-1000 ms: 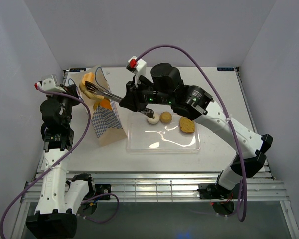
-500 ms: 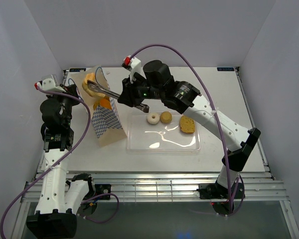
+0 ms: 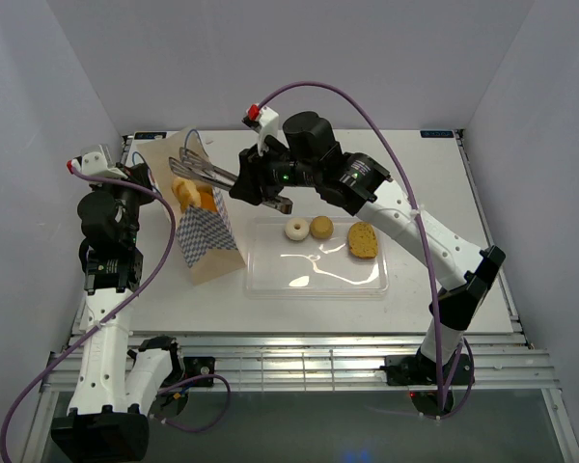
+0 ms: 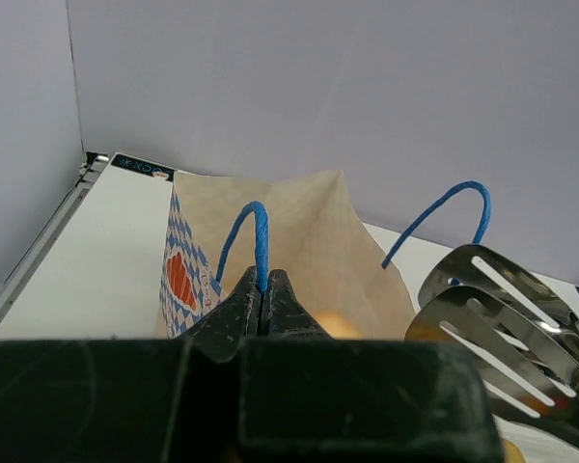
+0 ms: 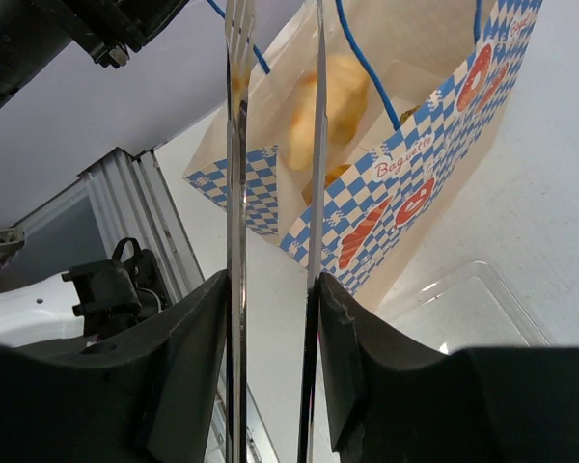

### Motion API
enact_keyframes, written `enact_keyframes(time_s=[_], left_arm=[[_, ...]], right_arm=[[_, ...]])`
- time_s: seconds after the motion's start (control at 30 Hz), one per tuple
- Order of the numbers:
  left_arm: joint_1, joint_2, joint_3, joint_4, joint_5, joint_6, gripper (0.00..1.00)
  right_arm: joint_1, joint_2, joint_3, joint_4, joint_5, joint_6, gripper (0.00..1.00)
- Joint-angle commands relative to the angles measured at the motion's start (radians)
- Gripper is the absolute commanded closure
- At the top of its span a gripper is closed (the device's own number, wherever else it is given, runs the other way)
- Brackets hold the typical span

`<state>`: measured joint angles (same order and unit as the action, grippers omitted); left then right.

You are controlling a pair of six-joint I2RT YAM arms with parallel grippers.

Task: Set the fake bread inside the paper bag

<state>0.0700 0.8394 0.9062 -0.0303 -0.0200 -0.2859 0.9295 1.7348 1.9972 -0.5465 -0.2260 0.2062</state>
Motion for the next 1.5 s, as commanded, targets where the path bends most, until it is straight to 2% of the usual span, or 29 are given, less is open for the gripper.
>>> enact_keyframes(time_s=[0.0, 0.4, 1.1, 1.23, 1.47], left_arm=[[0.007, -0.013, 0.003, 0.01, -0.003, -0.002, 1.0], [0.005, -0.006, 0.003, 0.01, 0.002, -0.002, 1.0], [0.011, 0.018, 0.0, 0.013, 0.014, -0.007, 1.0], [0.011, 0.02, 0.0, 0.013, 0.015, -0.007, 1.0], [0.011, 0.017, 0.0, 0.012, 0.018, -0.012, 1.0]], right_arm=[[-0.009, -0.021, 0.0, 0.063, -0.041, 0.009, 0.53], [-0.011, -0.096, -0.063, 0.06, -0.079, 0.01, 0.59], [-0.012, -0.44, -0.452, 0.092, -0.085, 0.015, 0.64], [-0.012, -0.521, -0.532, 0.092, -0.053, 0.032, 0.65], [-0.044, -0.675, -0.748, 0.066, 0.108, 0.085, 0.64]])
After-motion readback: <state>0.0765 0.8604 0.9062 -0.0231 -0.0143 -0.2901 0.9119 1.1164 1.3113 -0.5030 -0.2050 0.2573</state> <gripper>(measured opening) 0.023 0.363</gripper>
